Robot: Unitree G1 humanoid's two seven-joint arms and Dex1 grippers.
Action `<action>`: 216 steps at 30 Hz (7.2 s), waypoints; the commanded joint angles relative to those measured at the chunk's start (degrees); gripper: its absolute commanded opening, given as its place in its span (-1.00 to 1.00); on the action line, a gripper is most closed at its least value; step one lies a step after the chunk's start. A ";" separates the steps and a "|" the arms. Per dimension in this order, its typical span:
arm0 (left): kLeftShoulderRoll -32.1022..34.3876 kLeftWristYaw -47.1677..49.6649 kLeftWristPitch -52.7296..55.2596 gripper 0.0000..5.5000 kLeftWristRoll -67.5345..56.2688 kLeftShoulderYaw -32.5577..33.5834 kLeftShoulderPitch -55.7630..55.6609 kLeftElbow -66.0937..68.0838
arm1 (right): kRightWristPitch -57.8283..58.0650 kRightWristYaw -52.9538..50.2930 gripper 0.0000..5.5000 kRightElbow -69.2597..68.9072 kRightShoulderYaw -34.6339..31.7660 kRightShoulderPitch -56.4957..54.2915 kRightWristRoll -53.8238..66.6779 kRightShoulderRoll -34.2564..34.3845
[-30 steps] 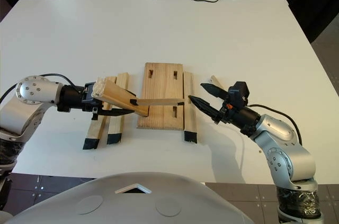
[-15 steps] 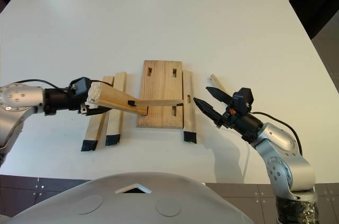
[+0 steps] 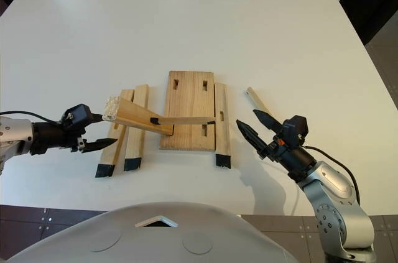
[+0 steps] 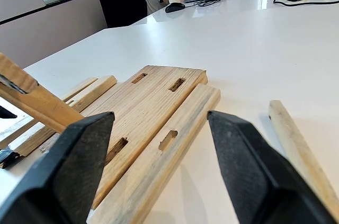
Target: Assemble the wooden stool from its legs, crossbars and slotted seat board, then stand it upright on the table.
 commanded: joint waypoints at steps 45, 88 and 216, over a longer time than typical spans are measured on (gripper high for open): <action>-9.76 2.84 -7.12 -0.27 -1.40 -1.24 -29.37 28.40 | 1.37 -2.28 0.17 2.91 -11.00 -12.33 6.91 -4.66; -15.21 -15.95 1.56 -0.27 -31.76 -2.46 -45.47 7.34 | 21.99 0.58 -0.09 -3.71 5.86 -59.98 38.00 -15.74; -20.01 -14.12 -21.76 0.36 2.97 -22.12 -27.11 10.14 | 2.26 32.67 -0.27 15.25 31.61 -43.66 -9.57 -26.68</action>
